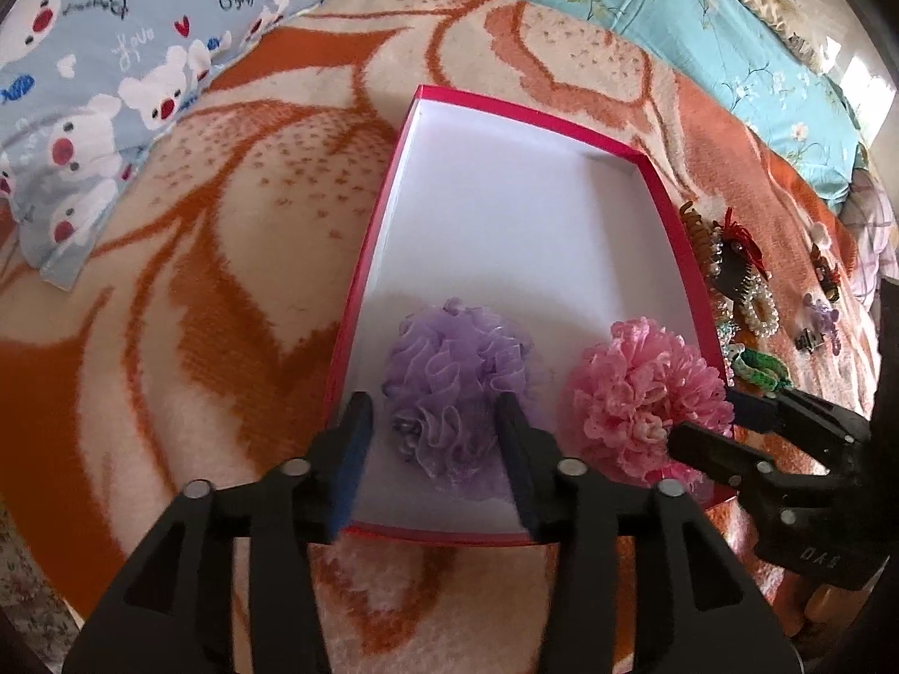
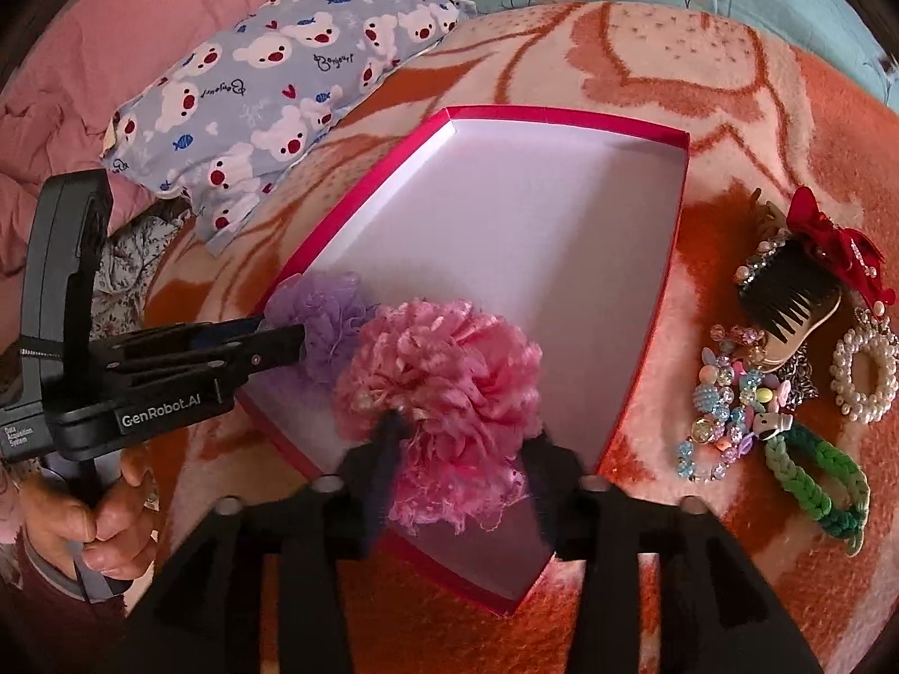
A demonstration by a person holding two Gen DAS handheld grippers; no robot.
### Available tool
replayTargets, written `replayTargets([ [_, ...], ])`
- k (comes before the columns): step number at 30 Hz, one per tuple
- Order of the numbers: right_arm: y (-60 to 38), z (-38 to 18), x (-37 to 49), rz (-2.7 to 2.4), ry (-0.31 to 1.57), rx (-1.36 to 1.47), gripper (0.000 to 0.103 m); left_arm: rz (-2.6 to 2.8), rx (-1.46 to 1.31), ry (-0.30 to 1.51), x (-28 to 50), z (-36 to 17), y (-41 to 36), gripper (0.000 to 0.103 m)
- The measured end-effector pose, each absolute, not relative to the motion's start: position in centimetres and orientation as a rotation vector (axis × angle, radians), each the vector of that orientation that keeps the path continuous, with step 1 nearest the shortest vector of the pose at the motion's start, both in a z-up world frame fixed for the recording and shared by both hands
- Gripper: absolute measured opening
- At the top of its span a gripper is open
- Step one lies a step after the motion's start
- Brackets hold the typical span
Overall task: Organize jewelry
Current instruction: 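Carry both scrunchies into the white box and open both tools, then grasp the red velvet bow with the left tool while the right tool grasps the lilac clip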
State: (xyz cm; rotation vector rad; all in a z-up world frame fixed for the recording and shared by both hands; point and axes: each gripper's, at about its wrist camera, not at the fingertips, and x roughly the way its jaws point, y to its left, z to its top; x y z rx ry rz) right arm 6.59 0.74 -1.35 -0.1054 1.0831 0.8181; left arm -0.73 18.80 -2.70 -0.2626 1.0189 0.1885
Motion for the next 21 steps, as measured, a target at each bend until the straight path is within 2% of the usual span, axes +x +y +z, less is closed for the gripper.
replayTargets([
  [7, -1.4, 0.1, 6.2, 0.802, 1.045, -0.075, 0.054, 0.203, -0.215, 0.987, -1.2, -1.2, 17.9, 0.063],
  [21, -11.9, 1.4, 6.4, 0.629, 1.022, 0.063, 0.060, 0.115, -0.176, 0.966, 0.1, 1.1, 13.3, 0.063],
])
